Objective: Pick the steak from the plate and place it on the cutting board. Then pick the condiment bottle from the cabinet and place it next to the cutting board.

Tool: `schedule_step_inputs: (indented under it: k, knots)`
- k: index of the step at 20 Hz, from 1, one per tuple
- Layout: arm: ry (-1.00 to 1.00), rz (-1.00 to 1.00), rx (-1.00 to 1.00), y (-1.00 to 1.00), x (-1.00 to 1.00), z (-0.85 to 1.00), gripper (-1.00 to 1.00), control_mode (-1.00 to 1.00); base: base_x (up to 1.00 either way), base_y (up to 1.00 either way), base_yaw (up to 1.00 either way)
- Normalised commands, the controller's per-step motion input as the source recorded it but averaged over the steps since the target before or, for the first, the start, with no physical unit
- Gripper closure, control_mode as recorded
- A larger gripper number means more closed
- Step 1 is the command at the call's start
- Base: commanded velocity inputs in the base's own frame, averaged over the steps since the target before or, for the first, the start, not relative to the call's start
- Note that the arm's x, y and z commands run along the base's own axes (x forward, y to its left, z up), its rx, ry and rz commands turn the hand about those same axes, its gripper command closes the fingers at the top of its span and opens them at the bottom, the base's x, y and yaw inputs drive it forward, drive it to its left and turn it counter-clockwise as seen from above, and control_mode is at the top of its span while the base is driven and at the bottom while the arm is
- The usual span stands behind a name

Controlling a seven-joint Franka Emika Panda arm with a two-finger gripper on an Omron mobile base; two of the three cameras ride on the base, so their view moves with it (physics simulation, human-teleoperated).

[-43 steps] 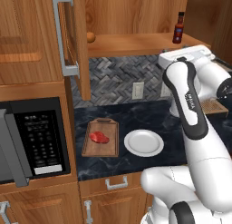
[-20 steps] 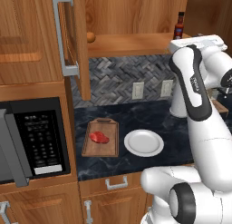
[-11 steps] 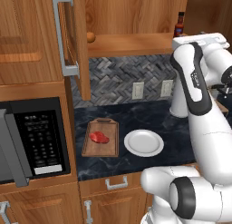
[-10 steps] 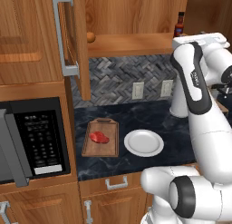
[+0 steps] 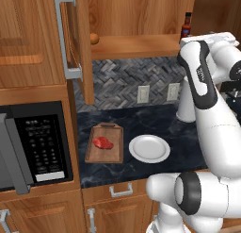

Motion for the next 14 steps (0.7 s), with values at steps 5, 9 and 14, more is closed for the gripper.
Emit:
schedule_step_inputs:
  k: [5,9,14]
  knots:
    - [0.00,0.00,0.00,0.00,0.12,0.00,-1.00,-1.00,0.00,0.00,0.00]
    - [0.00,0.00,0.00,0.00,0.10,0.00,-1.00,-1.00,0.00,0.00,0.00]
    - [0.00,-0.01,0.00,0.00,0.14,0.00,-1.00,-1.00,0.00,0.00,0.00]
